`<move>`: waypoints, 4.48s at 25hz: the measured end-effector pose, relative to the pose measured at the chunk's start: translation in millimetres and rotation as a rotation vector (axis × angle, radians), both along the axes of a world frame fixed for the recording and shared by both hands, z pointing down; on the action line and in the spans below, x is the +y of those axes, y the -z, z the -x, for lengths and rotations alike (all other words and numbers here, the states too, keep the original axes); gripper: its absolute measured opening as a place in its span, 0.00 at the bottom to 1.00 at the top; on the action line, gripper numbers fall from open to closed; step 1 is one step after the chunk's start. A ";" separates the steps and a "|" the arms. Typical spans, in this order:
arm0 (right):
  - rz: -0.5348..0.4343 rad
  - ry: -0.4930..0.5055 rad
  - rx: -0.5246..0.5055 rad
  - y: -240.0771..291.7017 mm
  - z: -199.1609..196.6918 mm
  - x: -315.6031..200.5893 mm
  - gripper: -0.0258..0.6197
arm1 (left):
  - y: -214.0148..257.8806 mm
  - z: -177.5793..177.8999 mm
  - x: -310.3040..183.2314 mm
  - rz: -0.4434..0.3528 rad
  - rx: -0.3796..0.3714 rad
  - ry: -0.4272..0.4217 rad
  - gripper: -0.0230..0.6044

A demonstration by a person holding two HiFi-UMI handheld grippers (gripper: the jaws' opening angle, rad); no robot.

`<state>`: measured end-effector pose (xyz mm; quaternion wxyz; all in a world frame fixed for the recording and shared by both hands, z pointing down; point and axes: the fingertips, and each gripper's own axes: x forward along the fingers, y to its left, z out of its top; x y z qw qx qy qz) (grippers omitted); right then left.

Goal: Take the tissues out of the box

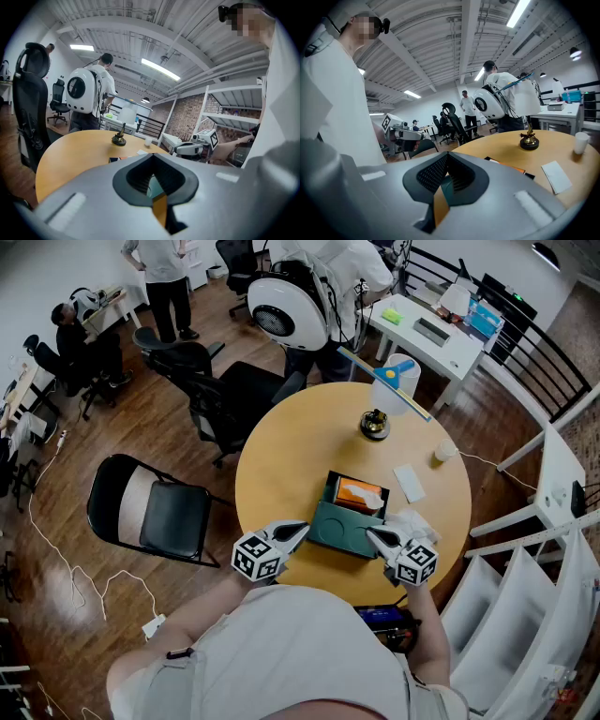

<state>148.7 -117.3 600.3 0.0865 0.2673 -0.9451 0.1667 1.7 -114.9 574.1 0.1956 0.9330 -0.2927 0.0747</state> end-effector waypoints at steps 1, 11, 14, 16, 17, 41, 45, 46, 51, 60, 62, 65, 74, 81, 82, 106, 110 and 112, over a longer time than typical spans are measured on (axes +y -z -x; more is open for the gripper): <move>0.001 0.002 0.001 -0.4 1.6 -0.2 0.04 | -0.2 1.2 0.1 0.002 0.000 0.001 0.04; 0.009 -0.013 0.003 -1.6 -1.5 11.8 0.04 | 2.0 -3.0 8.9 0.000 -0.003 -0.019 0.04; -0.009 -0.026 0.003 4.2 -6.8 6.9 0.04 | 7.3 -6.4 4.7 -0.016 0.000 -0.029 0.04; -0.022 -0.029 0.015 9.7 -5.4 -0.1 0.04 | 12.7 -5.2 -1.2 -0.023 0.003 -0.030 0.04; -0.027 -0.027 0.030 12.3 -3.5 -2.9 0.04 | 15.1 -3.8 -3.2 -0.022 0.004 -0.029 0.04; 0.093 0.433 1.077 -162.7 2.5 -187.1 0.62 | 11.2 87.7 -30.7 0.068 0.038 0.239 0.04; 0.201 0.600 1.224 -202.3 -1.5 -179.4 0.62 | 1.6 128.2 -20.1 0.104 0.042 0.366 0.04; 0.192 0.621 1.206 -204.1 5.1 -181.4 0.61 | 0.5 134.0 -18.7 0.101 0.042 0.388 0.04; 0.112 0.622 1.095 -194.4 24.8 -177.1 0.48 | -11.0 135.1 -6.4 0.124 0.027 0.403 0.04; -0.042 0.361 1.226 -105.4 2.3 -194.5 0.43 | 2.3 101.4 -26.9 0.073 0.025 0.253 0.04; -0.059 0.231 1.219 -71.7 -29.1 -193.3 0.43 | 10.3 86.2 -25.1 0.052 0.019 0.223 0.04; 0.004 0.200 1.234 -96.8 -94.8 -150.7 0.44 | 4.6 56.9 -14.2 0.058 0.000 0.200 0.04; 0.358 -0.052 1.208 -186.5 -218.2 27.8 0.44 | -27.0 -9.3 16.5 0.047 -0.048 0.020 0.04; 0.394 0.008 1.256 -208.3 -203.0 49.3 0.44 | -12.1 -22.3 21.0 0.045 -0.058 -0.006 0.04; 0.390 0.024 1.289 -212.1 -205.1 46.8 0.44 | -13.3 -26.6 23.4 0.046 -0.056 -0.007 0.04; -0.035 -0.246 0.096 60.8 -18.2 20.9 0.04 | 20.1 15.6 -25.9 -0.013 0.083 -0.209 0.04; -0.033 -0.300 0.067 66.1 -5.9 42.3 0.04 | 12.1 16.9 -12.4 0.004 0.090 -0.264 0.04; -0.036 -0.302 0.068 63.4 0.8 43.0 0.04 | 14.0 18.9 -11.4 -0.002 0.093 -0.270 0.04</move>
